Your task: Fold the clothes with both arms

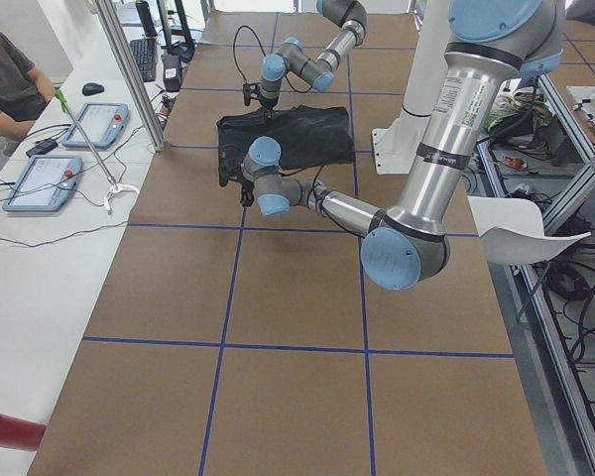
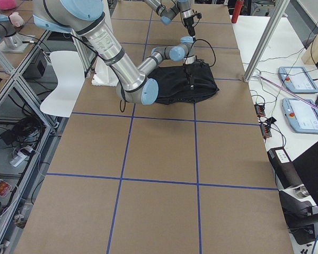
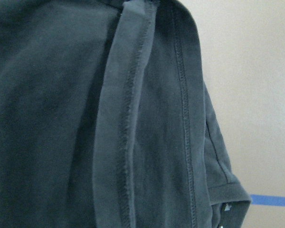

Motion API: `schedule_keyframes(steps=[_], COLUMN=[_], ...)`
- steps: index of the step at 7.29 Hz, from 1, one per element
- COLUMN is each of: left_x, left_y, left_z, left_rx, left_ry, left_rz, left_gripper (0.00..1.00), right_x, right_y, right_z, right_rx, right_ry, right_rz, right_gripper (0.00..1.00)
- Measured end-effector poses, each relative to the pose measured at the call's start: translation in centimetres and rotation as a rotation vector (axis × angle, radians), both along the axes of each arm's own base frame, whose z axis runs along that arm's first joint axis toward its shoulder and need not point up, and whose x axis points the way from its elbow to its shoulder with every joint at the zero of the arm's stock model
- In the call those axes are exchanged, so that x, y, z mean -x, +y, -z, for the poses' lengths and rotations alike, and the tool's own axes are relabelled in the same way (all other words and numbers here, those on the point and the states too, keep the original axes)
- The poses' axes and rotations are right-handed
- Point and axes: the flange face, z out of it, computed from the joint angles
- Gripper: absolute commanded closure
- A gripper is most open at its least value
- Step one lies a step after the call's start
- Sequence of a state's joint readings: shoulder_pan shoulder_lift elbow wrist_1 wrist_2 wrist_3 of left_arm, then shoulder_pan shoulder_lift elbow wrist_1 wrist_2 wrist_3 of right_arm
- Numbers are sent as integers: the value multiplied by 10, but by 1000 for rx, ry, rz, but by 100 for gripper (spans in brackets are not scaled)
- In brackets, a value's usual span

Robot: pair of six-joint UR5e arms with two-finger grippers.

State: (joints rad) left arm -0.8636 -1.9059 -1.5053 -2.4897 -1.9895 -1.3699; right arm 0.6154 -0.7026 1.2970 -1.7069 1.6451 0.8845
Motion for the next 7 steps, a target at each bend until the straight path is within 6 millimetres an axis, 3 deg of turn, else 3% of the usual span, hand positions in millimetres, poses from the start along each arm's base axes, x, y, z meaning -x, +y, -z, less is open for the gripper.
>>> schedule_keyframes(steps=[2, 4, 5, 7], left_x=[0, 1, 1, 3], left_y=[0, 1, 1, 2], left_z=[1, 6, 9, 12], left_rx=[-1, -8, -12, -17], left_ry=[1, 7, 10, 14], left_rz=[0, 0, 0, 1], left_gripper=[0, 0, 0, 0], right_x=[-16, -66, -93, -112], right_y=[-10, -10, -12, -16], right_z=[-28, -74, -78, -71], right_rx=[-2, -2, 5, 16], right_ry=[33, 55, 48, 34], right_rz=[28, 58, 73, 76], right_gripper=[5, 5, 5, 5])
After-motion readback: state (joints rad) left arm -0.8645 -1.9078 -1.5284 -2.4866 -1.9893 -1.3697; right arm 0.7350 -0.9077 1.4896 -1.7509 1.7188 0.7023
